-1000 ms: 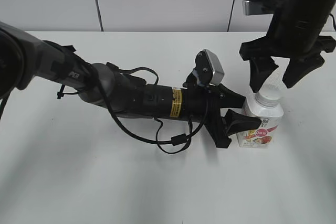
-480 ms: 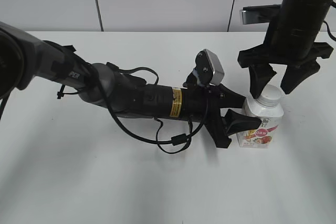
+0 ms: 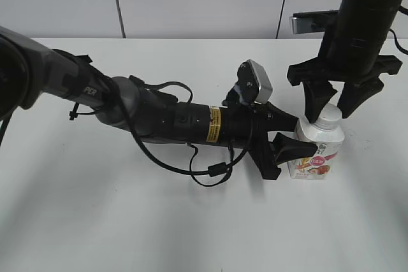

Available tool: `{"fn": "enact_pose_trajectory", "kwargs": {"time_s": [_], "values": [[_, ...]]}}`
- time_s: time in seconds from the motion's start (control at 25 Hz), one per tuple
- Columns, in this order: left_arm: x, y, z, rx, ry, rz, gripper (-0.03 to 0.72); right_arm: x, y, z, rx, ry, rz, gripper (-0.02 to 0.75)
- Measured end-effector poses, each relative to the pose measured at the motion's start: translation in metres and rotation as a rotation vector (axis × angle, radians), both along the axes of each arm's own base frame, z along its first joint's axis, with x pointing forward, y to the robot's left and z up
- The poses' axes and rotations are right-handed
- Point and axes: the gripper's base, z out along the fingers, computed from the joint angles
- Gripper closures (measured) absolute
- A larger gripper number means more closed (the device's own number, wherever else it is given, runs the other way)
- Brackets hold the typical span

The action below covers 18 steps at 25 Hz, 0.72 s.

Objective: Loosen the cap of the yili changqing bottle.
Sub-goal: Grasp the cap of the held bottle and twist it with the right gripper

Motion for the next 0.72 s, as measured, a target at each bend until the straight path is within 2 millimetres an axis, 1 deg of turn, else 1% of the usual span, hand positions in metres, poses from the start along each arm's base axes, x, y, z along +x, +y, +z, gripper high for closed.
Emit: {"fn": "enact_pose_trajectory", "kwargs": {"time_s": [0.08,0.2,0.24,0.32,0.4,0.52,0.64,0.72], "values": [[0.0,0.0,0.0,0.0,0.0,0.0,0.303,0.0,0.0001,-0.0003,0.0,0.002,0.001,0.292],[0.0001,-0.0001,0.0002,0.0,-0.001,0.0,0.303,0.0001,0.0003,-0.0011,0.002,0.004,0.004,0.346],[0.0001,-0.0001,0.0002,0.0,-0.001,0.0,0.303,0.0001,0.0004,-0.0011,0.003,0.004,0.011,0.347],[0.0002,-0.0001,0.0001,0.0,-0.001,0.001,0.303,0.0001,0.0004,-0.0011,0.005,0.001,0.05,0.347],[0.0002,-0.0001,0.0001,0.0,-0.001,0.001,0.303,0.0001,0.0004,-0.0011,0.008,-0.005,0.134,0.347],[0.0002,-0.0001,0.0001,0.0,-0.001,0.001,0.303,0.0001,0.0004,-0.0011,0.017,-0.024,0.379,0.347],[0.0002,-0.0001,0.0001,0.0,-0.001,0.001,0.303,0.0005,0.0,-0.0007,0.023,-0.052,0.718,0.347],[0.0002,-0.0001,0.0001,0.0,-0.001,0.001,0.303,0.0007,-0.0001,-0.0003,0.027,-0.065,0.88,0.347]]}}
